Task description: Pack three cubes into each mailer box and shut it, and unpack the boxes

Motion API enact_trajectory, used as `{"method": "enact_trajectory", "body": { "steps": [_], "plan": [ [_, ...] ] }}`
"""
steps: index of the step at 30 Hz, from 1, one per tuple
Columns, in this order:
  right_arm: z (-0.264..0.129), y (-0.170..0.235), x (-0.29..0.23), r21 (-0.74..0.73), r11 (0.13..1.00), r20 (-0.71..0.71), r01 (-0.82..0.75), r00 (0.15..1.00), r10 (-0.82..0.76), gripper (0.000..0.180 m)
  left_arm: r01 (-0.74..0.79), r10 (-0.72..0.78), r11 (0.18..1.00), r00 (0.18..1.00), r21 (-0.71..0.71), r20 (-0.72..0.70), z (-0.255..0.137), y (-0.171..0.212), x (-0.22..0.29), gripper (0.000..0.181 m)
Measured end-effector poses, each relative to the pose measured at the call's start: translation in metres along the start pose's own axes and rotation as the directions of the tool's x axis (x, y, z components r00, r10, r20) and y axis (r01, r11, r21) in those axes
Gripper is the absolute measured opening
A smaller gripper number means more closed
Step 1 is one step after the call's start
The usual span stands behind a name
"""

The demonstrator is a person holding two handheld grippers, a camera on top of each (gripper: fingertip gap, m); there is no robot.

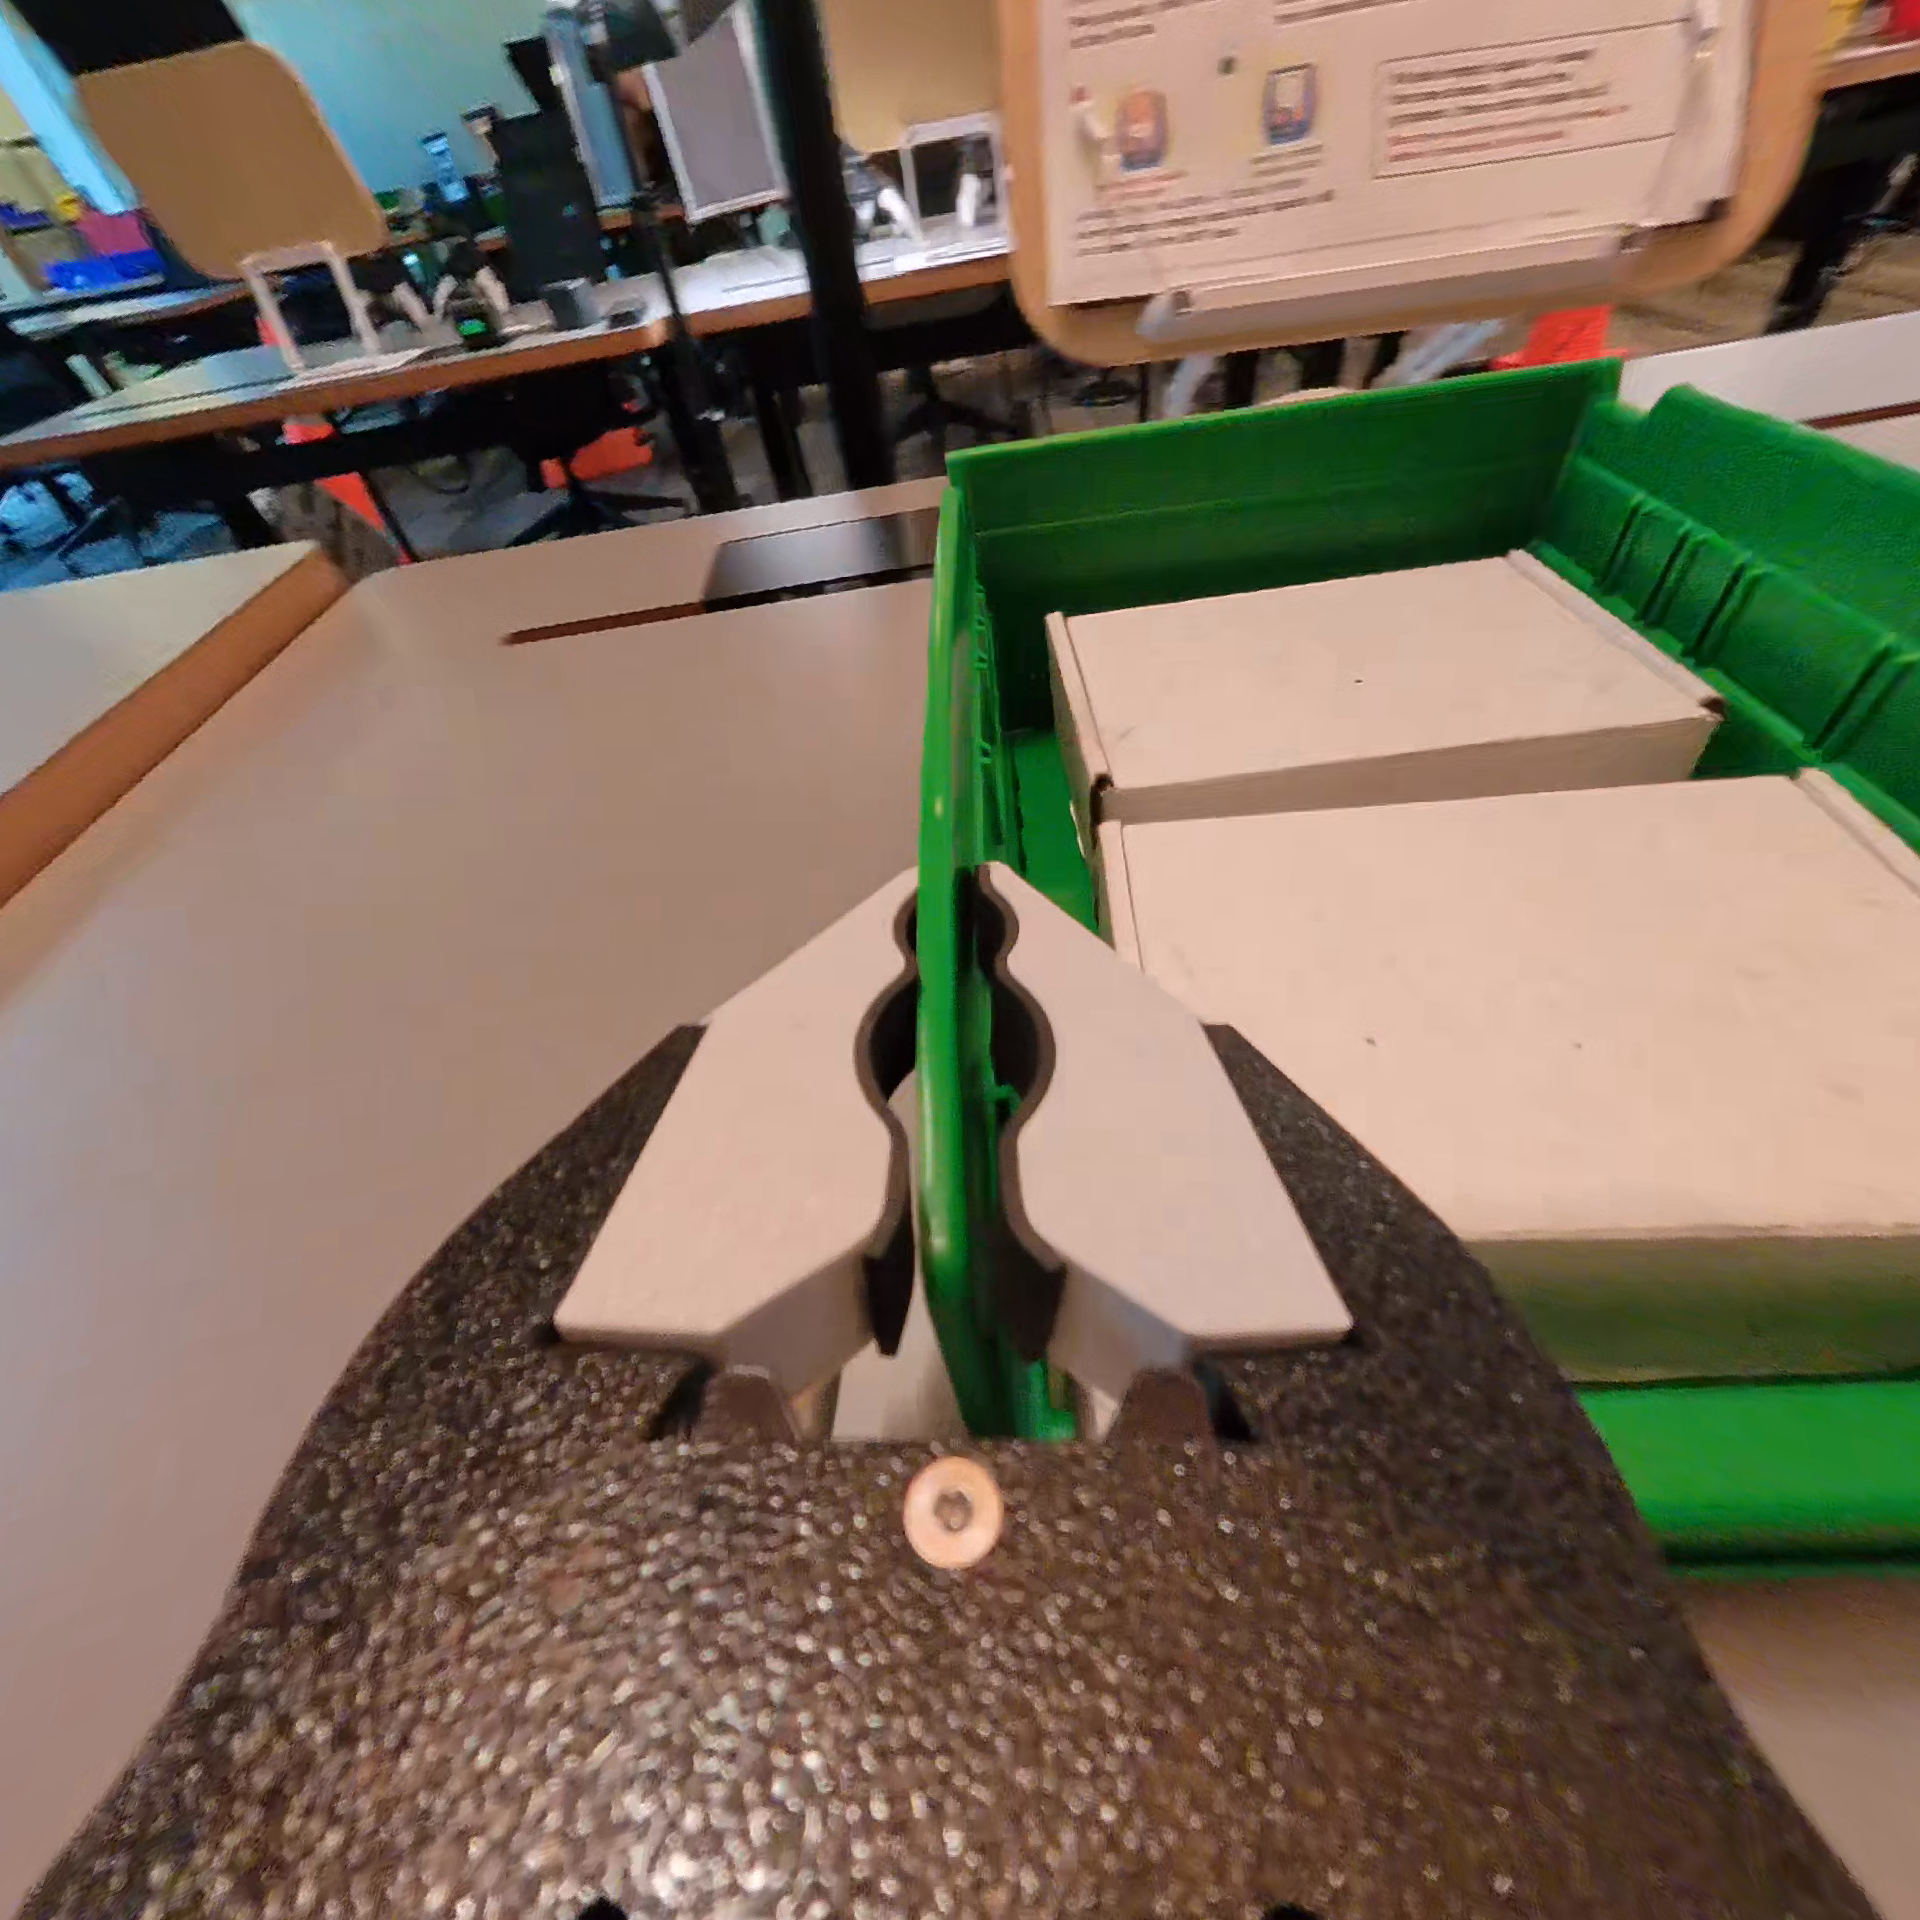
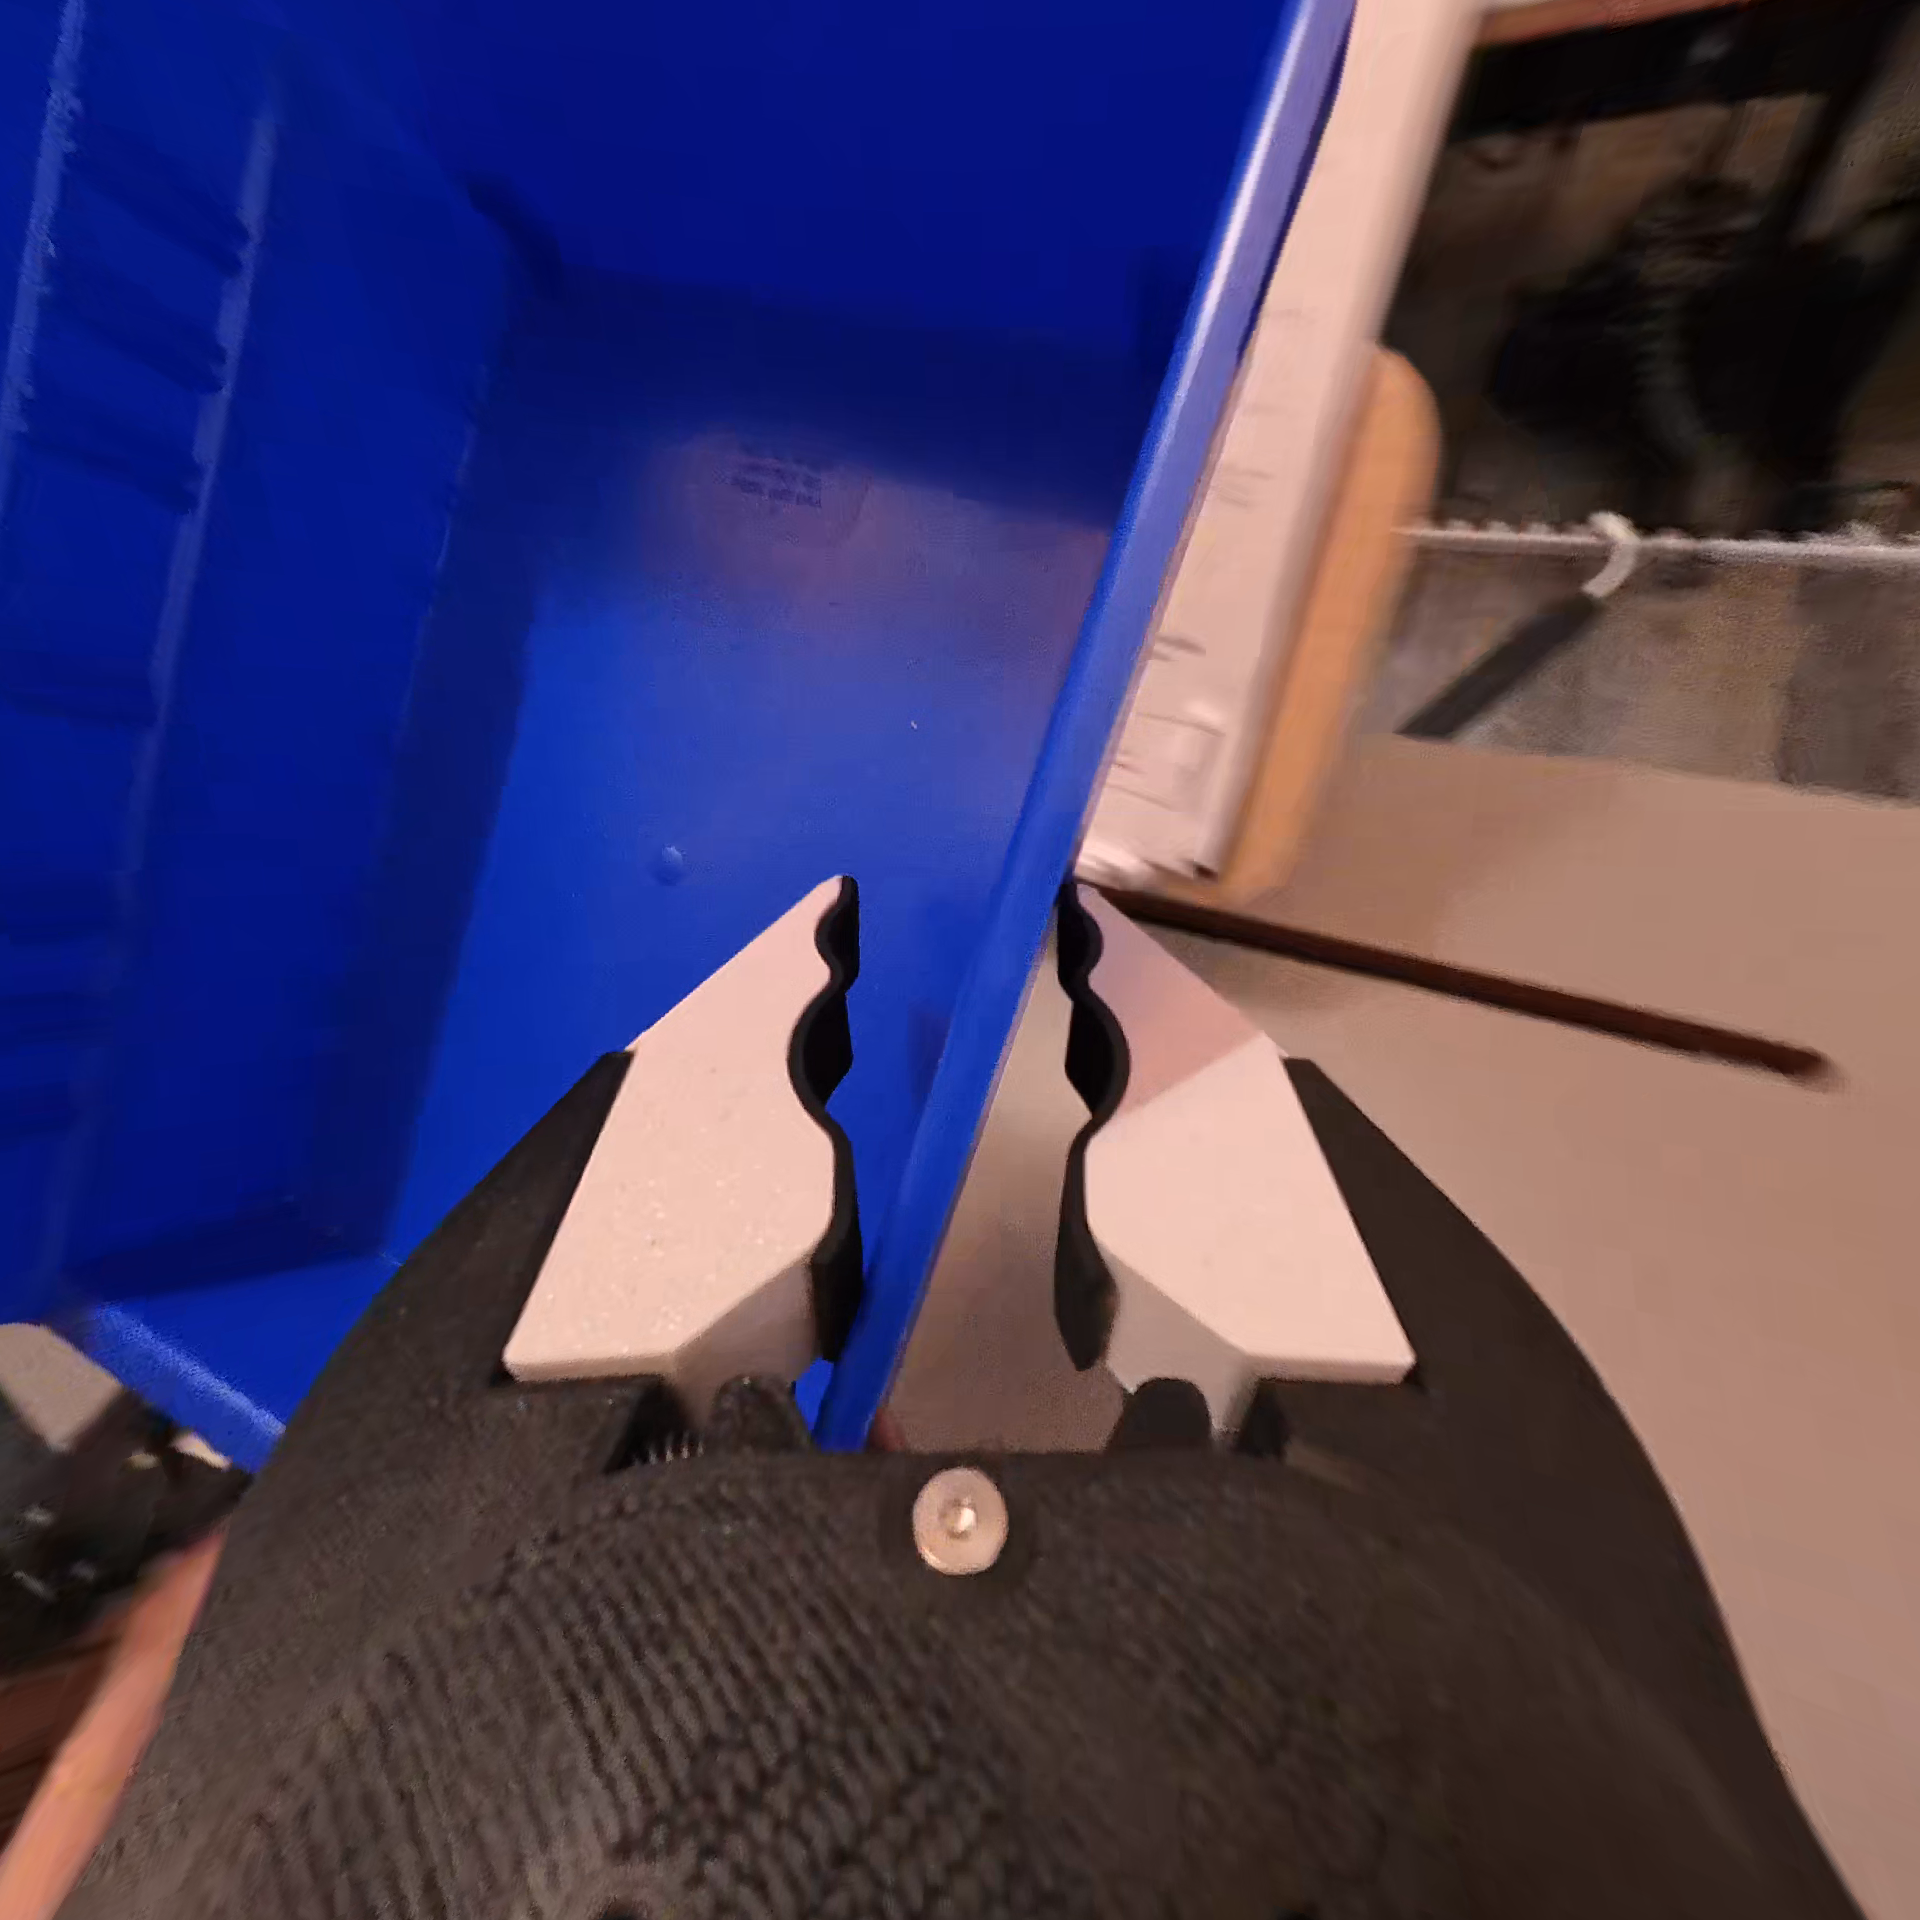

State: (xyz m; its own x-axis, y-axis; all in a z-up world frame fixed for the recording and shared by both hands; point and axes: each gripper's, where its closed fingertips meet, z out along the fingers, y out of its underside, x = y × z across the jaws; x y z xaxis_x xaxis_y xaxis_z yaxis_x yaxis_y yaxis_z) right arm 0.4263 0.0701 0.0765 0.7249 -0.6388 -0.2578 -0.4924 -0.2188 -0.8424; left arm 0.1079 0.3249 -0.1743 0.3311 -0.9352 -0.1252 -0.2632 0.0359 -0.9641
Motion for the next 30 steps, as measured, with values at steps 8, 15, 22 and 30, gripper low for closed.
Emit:
{"method": "enact_trajectory", "body": {
  "steps": [8,15,22,30],
  "plan": [
    [-0.072,0.194,0.221,-0.141,0.949,-0.234,-0.284,0.940,0.247,0.038,0.062,-0.054,0.997,0.982,-0.040,0.179,0.007,0.013,-0.113,0.000],
    [-0.084,0.277,0.309,-0.342,0.912,-0.337,-0.227,0.935,0.107,0.039,0.056,-0.052,0.998,0.994,-0.042,0.095,0.029,0.014,-0.158,0.000],
    [-0.060,0.297,0.327,-0.420,0.883,-0.229,-0.210,0.966,0.121,0.039,0.071,-0.067,0.997,0.990,-0.033,0.127,0.040,0.014,-0.174,0.003],
    [-0.060,0.290,0.329,-0.276,0.956,-0.169,-0.096,0.984,0.051,0.117,-0.035,0.045,0.999,0.951,-0.039,0.305,0.031,0.020,-0.178,0.039]
  ]
}}
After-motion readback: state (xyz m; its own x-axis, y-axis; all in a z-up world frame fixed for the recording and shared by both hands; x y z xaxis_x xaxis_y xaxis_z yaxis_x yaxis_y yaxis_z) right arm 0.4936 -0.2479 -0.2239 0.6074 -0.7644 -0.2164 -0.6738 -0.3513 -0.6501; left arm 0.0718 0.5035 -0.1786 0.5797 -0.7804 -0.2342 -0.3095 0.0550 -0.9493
